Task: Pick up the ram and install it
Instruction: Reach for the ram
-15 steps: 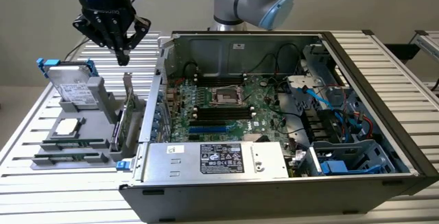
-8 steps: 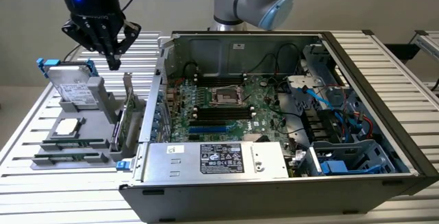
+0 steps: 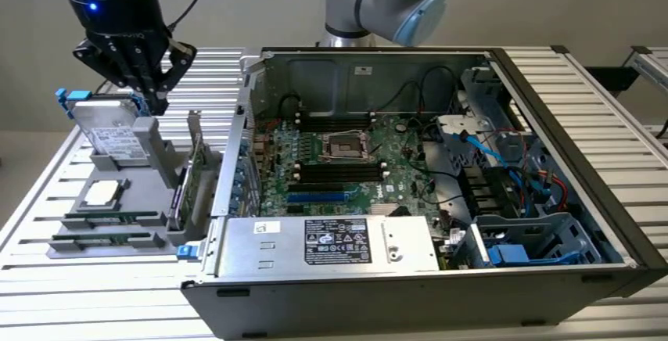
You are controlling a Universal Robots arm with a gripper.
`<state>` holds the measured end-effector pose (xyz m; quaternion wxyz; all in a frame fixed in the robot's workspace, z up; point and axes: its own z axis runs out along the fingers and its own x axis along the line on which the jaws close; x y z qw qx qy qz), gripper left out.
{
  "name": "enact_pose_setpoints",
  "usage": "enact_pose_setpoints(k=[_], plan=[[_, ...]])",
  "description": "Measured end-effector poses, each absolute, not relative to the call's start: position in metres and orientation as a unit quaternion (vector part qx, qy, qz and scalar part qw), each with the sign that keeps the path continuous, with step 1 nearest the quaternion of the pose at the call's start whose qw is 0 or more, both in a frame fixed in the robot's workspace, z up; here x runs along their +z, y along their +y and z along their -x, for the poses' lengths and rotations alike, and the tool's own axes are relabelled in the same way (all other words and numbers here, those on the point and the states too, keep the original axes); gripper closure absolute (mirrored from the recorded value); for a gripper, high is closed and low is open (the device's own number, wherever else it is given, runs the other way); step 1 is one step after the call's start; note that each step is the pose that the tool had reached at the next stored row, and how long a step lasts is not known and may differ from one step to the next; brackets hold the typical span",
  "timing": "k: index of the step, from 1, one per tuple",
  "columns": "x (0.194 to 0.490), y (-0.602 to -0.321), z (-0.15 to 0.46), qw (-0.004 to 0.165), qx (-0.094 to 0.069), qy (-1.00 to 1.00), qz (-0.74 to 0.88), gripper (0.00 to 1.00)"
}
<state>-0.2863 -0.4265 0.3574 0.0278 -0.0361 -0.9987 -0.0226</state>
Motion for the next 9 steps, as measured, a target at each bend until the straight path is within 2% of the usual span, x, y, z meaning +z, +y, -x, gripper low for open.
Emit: enact_pose_setpoints(k=[9], plan=[[0.353, -0.439, 0.306, 0.028, -0.023, -0.999, 0.036, 0.90]])
